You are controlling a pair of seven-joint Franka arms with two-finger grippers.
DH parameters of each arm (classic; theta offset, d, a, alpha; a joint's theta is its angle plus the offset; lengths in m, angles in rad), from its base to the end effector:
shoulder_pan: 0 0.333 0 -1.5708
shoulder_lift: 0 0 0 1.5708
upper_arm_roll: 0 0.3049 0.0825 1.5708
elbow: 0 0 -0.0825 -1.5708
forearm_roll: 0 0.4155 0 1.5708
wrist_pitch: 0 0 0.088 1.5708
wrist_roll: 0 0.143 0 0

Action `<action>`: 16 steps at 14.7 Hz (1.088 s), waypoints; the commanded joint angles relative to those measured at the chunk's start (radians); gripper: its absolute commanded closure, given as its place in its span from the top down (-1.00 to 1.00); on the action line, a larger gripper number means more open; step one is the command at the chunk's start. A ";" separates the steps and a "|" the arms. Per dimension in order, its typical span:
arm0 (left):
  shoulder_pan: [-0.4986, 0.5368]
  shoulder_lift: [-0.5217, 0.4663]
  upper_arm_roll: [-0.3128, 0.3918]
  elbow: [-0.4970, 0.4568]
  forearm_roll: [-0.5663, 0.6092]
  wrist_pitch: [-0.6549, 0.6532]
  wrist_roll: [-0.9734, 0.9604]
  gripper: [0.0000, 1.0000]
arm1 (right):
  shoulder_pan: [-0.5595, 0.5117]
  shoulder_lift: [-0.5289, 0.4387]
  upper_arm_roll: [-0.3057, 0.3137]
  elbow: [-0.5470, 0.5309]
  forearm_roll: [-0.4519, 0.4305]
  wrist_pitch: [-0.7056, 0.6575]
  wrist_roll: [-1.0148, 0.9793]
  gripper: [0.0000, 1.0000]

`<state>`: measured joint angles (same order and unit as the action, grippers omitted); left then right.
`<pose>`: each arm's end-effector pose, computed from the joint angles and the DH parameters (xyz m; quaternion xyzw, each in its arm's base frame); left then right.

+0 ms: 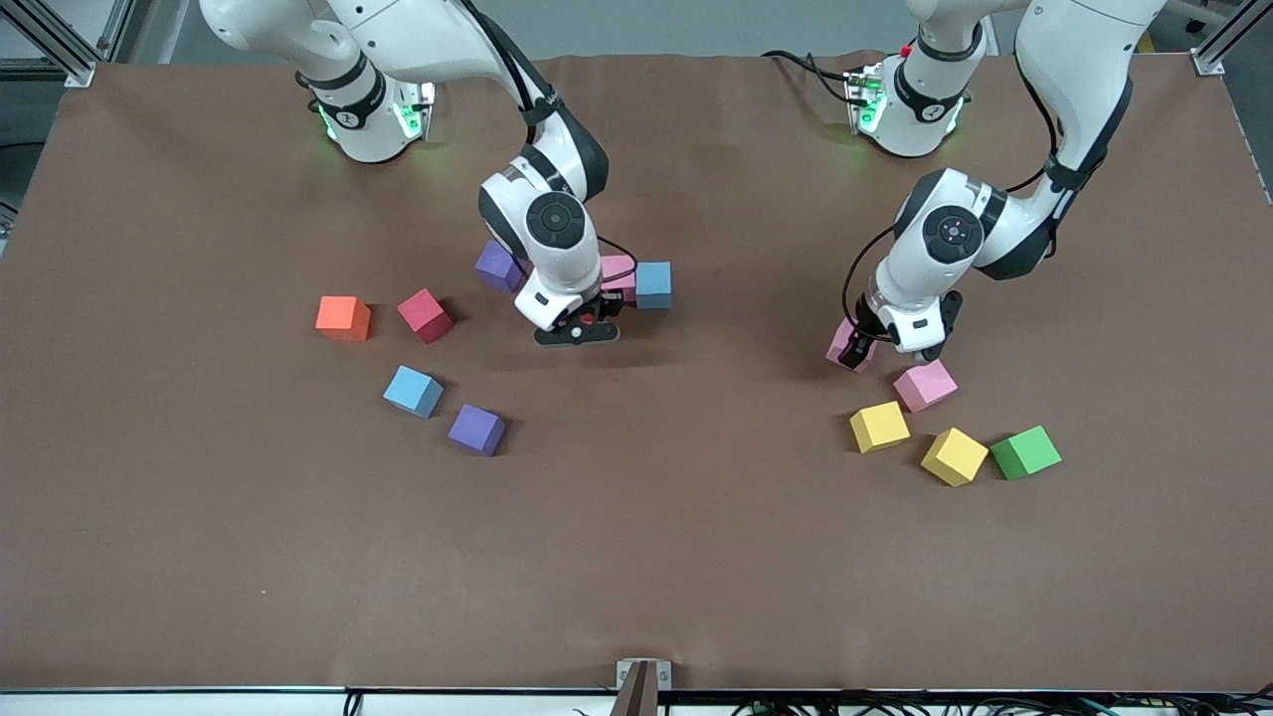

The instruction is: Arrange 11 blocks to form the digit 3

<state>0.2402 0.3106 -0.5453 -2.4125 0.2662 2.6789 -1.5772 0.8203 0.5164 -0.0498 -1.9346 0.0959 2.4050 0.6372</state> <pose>0.4759 -0.1768 0.1297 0.8636 0.5037 -0.0107 0.0189 0.4519 0.4420 0.1432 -0.9990 -0.0333 0.0293 0.0001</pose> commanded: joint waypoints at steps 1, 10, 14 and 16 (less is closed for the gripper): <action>0.004 0.013 -0.002 0.013 0.025 0.007 -0.018 0.36 | 0.006 -0.024 0.004 -0.058 0.002 0.005 0.018 -0.98; 0.008 0.002 -0.004 0.039 0.027 0.001 -0.018 -0.27 | 0.020 -0.033 0.004 -0.078 0.002 0.000 0.042 -0.97; 0.004 -0.011 -0.007 0.095 0.030 -0.048 -0.018 -0.28 | 0.026 -0.033 0.004 -0.078 0.002 0.005 0.042 -0.96; 0.004 -0.018 -0.010 0.111 0.031 -0.092 -0.018 -0.30 | 0.026 -0.032 0.004 -0.076 0.002 0.011 0.042 -0.94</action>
<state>0.2404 0.3142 -0.5462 -2.3180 0.2746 2.6419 -1.5773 0.8341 0.5010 -0.0497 -1.9589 0.0962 2.4032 0.6586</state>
